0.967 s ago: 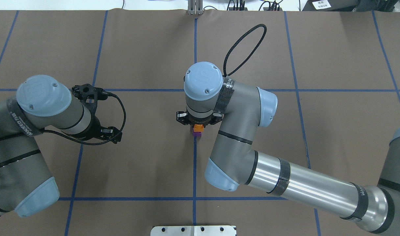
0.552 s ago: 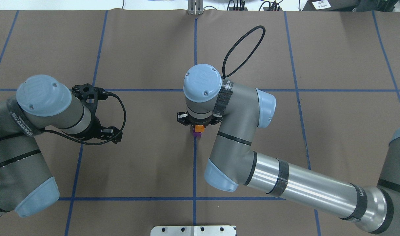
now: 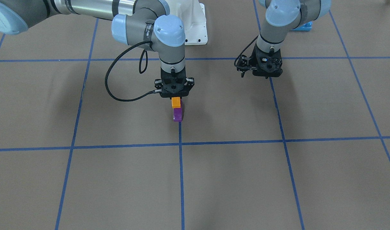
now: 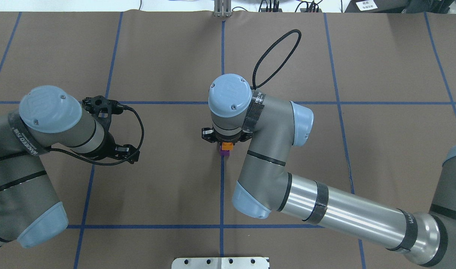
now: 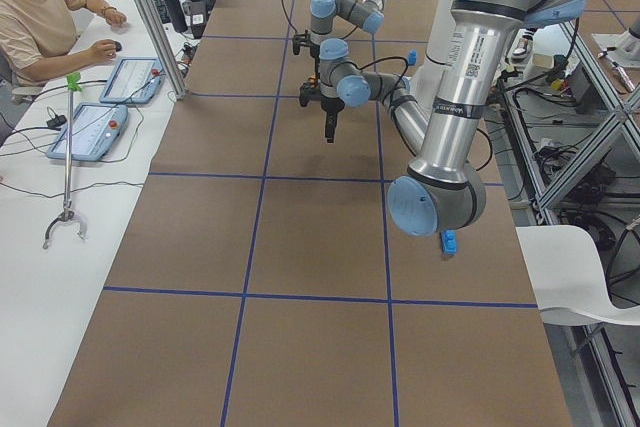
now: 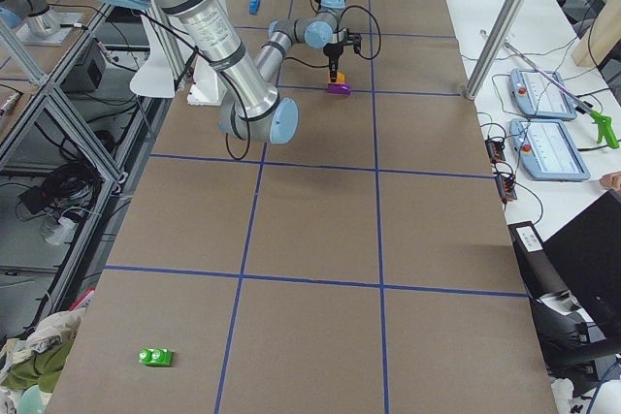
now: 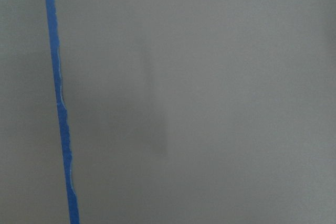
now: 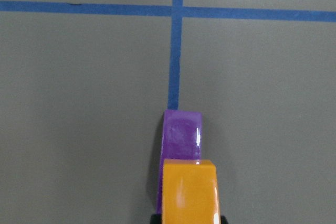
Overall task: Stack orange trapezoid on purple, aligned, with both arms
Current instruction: 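Lower the orange block onto the purple block with the right gripper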
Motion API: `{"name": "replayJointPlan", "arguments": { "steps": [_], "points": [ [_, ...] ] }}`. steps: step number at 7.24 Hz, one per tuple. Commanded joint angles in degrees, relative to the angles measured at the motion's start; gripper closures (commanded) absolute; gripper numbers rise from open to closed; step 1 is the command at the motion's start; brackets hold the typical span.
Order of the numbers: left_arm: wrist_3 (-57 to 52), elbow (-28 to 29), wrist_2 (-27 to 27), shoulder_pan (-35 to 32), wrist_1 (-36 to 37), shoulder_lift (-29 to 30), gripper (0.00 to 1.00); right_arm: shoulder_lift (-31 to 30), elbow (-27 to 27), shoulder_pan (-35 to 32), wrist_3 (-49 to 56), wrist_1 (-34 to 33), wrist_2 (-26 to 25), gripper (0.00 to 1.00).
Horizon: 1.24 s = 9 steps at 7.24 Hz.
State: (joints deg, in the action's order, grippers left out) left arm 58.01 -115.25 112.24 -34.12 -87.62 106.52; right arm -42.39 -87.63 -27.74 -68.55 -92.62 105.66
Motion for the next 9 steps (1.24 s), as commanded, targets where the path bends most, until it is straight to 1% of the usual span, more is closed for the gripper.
{"name": "replayJointPlan", "arguments": {
  "steps": [1, 3, 9],
  "points": [
    [0.1, 0.0, 0.0, 0.0, 0.0, 0.1, 0.00, 0.0, 0.2, 0.0, 0.0, 0.1, 0.0, 1.00],
    [0.1, 0.0, 0.0, 0.0, 0.1, 0.1, 0.00, 1.0, 0.1, 0.0, 0.0, 0.0, 0.1, 1.00],
    [0.2, 0.0, 0.0, 0.0, 0.1, 0.3, 0.00, 1.0, 1.0, 0.0, -0.2, 0.1, -0.4, 1.00]
  ]
}}
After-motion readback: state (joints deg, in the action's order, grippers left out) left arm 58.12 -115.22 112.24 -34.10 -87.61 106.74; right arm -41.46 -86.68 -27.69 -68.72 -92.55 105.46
